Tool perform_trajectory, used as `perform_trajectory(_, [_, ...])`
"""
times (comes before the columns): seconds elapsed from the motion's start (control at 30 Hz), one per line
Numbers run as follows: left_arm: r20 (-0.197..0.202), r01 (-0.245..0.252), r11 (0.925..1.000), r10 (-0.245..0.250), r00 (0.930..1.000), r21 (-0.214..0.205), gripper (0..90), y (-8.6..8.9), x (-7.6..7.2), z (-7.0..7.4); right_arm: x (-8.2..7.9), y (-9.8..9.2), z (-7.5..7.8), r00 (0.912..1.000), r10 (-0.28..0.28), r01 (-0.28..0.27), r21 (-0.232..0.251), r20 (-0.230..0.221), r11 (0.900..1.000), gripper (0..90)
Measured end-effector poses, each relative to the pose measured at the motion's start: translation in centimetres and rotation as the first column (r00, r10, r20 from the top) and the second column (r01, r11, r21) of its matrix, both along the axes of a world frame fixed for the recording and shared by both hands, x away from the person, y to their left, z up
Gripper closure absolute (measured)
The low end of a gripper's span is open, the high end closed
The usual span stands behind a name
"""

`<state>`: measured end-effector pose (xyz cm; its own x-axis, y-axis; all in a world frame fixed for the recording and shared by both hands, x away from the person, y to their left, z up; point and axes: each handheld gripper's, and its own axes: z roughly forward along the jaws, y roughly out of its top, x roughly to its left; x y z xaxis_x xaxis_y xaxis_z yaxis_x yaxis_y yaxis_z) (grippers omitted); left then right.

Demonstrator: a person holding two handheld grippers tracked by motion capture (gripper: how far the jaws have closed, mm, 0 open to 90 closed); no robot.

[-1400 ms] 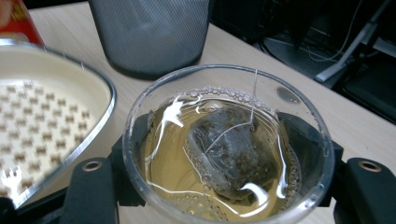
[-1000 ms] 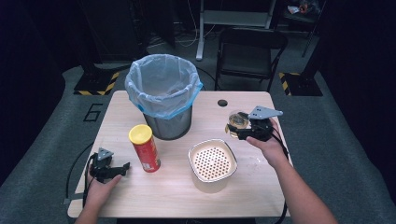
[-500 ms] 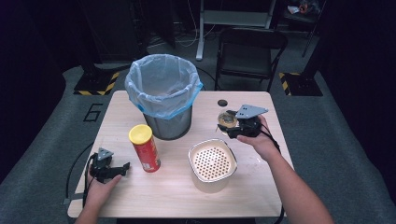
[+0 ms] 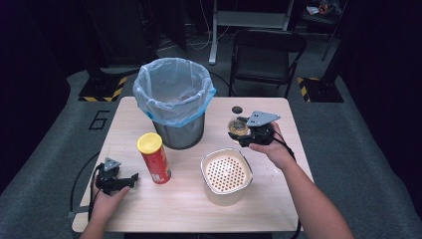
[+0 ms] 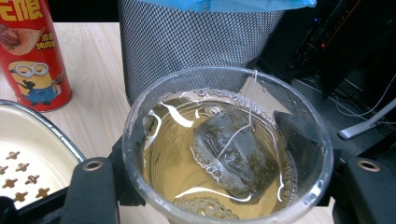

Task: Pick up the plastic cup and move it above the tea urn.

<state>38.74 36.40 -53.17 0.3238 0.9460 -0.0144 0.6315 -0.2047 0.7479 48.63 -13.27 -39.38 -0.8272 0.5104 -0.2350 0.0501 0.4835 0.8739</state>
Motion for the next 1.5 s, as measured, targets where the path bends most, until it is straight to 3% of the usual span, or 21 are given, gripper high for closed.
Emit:
perform_trajectory(0.67, [-0.006,0.001,1.0000,-0.001,1.0000,0.004,11.5,0.0,0.0,0.1,-0.8,0.2,0.2,0.9951,0.042,-0.039,-0.042,0.090,0.9984,33.4])
perform_trajectory(0.8, [-0.007,0.001,1.0000,-0.001,1.0000,0.004,11.5,0.0,0.0,0.1,-1.6,0.4,0.2,0.9873,0.071,-0.060,-0.078,0.142,0.9951,33.4])
perform_trajectory(0.9, [-0.007,0.001,1.0000,-0.001,1.0000,0.004,11.5,0.0,0.0,0.1,-2.5,0.8,0.2,0.9723,0.103,-0.076,-0.134,0.210,0.9881,33.5])
perform_trajectory(1.03, [-0.002,0.000,1.0000,0.000,1.0000,0.002,11.5,0.0,0.0,0.0,-3.9,1.4,0.0,0.9392,0.144,-0.070,-0.236,0.312,0.9692,33.7])
perform_trajectory(1.17, [-0.006,0.001,1.0000,-0.001,1.0000,0.004,11.5,0.0,0.0,0.0,-5.4,2.3,-0.4,0.8809,0.202,-0.029,-0.378,0.428,0.9254,34.1])
perform_trajectory(1.2, [-0.002,0.000,1.0000,0.000,1.0000,0.002,11.5,0.0,0.0,0.0,-5.7,2.5,-0.4,0.8738,0.206,-0.022,-0.387,0.440,0.9216,34.2])
perform_trajectory(1.27, [-0.002,0.000,1.0000,0.000,1.0000,0.002,11.5,0.0,0.0,0.0,-6.4,2.8,-0.6,0.8411,0.233,0.005,-0.438,0.488,0.8988,34.3])
perform_trajectory(1.3, [-0.002,0.000,1.0000,0.000,1.0000,0.002,11.5,0.0,0.0,0.0,-6.6,3.0,-0.7,0.8315,0.248,0.009,-0.458,0.497,0.8887,34.4])
perform_trajectory(1.37, [0.000,0.000,1.0000,0.000,1.0000,0.000,11.5,0.0,0.0,0.0,-7.2,3.3,-0.9,0.7943,0.284,0.032,-0.504,0.537,0.8632,34.4])
perform_trajectory(1.4, [-0.006,0.001,1.0000,-0.001,1.0000,0.004,11.5,0.0,0.0,0.1,-7.4,3.4,-1.0,0.7830,0.300,0.042,-0.527,0.545,0.8486,34.6])
perform_trajectory(1.47, [-0.006,0.001,1.0000,-0.001,1.0000,0.004,11.5,0.0,0.0,0.1,-7.9,3.7,-1.3,0.7383,0.335,0.087,-0.574,0.586,0.8140,34.7])
perform_trajectory(1.5, [-0.005,0.001,1.0000,0.000,1.0000,0.003,11.5,0.0,0.0,0.0,-8.1,3.8,-1.4,0.7243,0.345,0.105,-0.590,0.597,0.8006,34.7])
